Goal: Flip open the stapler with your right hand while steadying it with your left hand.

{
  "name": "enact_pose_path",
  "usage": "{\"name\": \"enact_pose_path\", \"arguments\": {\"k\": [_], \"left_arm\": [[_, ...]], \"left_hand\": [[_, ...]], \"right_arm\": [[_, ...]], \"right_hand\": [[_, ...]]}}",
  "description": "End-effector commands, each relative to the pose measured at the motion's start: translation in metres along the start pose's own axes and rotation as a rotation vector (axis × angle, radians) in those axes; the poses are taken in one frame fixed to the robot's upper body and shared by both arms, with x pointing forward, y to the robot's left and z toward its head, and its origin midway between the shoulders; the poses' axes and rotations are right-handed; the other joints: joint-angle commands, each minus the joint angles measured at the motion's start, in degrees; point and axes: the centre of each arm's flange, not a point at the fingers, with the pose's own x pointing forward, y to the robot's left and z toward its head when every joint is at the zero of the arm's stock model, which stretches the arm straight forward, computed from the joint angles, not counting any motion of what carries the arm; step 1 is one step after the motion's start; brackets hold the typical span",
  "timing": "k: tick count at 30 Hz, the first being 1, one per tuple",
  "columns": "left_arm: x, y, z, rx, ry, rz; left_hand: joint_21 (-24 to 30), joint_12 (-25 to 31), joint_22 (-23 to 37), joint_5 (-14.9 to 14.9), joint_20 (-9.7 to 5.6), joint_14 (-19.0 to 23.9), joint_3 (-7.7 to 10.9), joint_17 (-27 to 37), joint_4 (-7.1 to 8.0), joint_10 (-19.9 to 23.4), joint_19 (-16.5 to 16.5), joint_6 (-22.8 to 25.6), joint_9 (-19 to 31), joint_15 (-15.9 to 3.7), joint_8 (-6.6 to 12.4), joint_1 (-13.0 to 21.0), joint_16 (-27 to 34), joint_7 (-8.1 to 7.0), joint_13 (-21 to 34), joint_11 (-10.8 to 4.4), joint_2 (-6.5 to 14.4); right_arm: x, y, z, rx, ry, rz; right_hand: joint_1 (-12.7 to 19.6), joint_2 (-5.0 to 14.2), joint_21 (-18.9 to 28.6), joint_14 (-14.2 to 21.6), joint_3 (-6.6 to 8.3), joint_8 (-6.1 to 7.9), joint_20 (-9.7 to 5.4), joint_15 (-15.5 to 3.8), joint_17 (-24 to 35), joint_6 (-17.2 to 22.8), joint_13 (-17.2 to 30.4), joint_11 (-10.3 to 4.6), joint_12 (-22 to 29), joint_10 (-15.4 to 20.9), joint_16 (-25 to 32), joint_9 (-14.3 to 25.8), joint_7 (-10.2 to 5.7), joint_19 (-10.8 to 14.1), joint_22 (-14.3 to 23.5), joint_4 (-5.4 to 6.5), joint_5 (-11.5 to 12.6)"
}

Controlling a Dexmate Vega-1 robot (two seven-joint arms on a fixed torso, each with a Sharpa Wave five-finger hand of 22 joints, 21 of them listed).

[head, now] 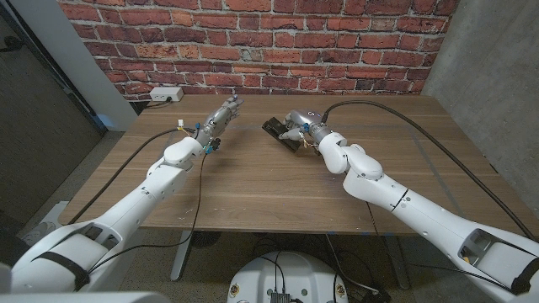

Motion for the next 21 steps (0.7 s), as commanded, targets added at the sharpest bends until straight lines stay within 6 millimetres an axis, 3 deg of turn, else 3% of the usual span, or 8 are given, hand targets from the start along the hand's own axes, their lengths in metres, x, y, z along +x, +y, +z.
{"name": "enact_pose_path", "arguments": {"k": [1, 10, 13, 21], "left_arm": [[0.007, 0.0, 0.016, 0.091, -0.029, -0.092], [0.011, 0.001, 0.023, 0.106, -0.049, -0.198], [0.012, 0.001, 0.023, 0.088, -0.06, -0.243], [0.016, 0.002, 0.024, 0.082, -0.063, -0.325]], "left_hand": [[-0.5, 0.3, 0.3, -0.1, 0.3, 0.7, -0.02, 0.4, -1.36, 1.3, 0.1, 1.3, 0.2, -1.99, 0.76, 2.0, 0.4, 0.15, 0.2, -0.63, -1.2], [-1.2, -0.1, 0.3, 0.4, 0.44, 0.1, -1.35, 0.5, -2.86, 1.4, 0.1, 2.7, 0.3, -2.19, 0.96, 5.0, -0.1, 0.26, 0.4, -0.87, -5.2], [-1.3, -0.3, 0.3, 0.6, 0.34, 0.1, -0.96, 0.5, -2.99, 1.4, 0.2, 2.9, 0.3, -2.39, 0.93, 6.6, -0.1, -0.04, 0.4, -1.34, -5.0], [-1.5, -0.4, 0.4, 0.6, 0.1, 0.5, 0.29, 0.6, -3.13, 1.9, 1.0, 5.1, 0.5, -2.8, 1.53, 11.9, 0.0, -0.38, 0.5, -0.87, -4.2]], "right_arm": [[0.001, -0.004, -0.011, 0.161, -0.016, 0.006], [0.003, -0.006, -0.018, 0.269, -0.021, 0.023], [0.004, -0.007, -0.019, 0.301, -0.025, 0.026], [0.005, -0.012, -0.023, 0.416, -0.051, 0.023]], "right_hand": [[4.7, 3.9, 0.9, 0.4, -0.21, 0.62, -4.27, -3.27, 0.5, 6.3, 14.4, -5.36, 9.4, 7.2, 0.4, 1.9, -5.5, -0.2, 0.4, -0.17, 0.3], [4.9, 3.91, 2.1, 0.5, -0.32, 0.53, -4.21, -3.27, 1.0, 6.4, 15.1, -5.39, 9.5, 7.2, 0.5, 2.1, -5.3, -0.4, 0.6, -0.21, 0.3], [5.0, 3.89, 2.4, 0.7, -0.36, 0.51, -4.19, -3.26, 1.2, 6.4, 15.3, -5.4, 9.6, 7.2, 0.6, 2.1, -5.19, -0.4, 0.6, -0.22, 0.3], [5.2, 3.82, 3.4, 0.6, -0.51, 0.4, -4.22, -3.25, 1.5, 6.5, 15.6, -5.27, 9.6, 7.4, 0.6, 2.2, -4.98, -0.6, 0.8, -0.23, 0.3]]}}
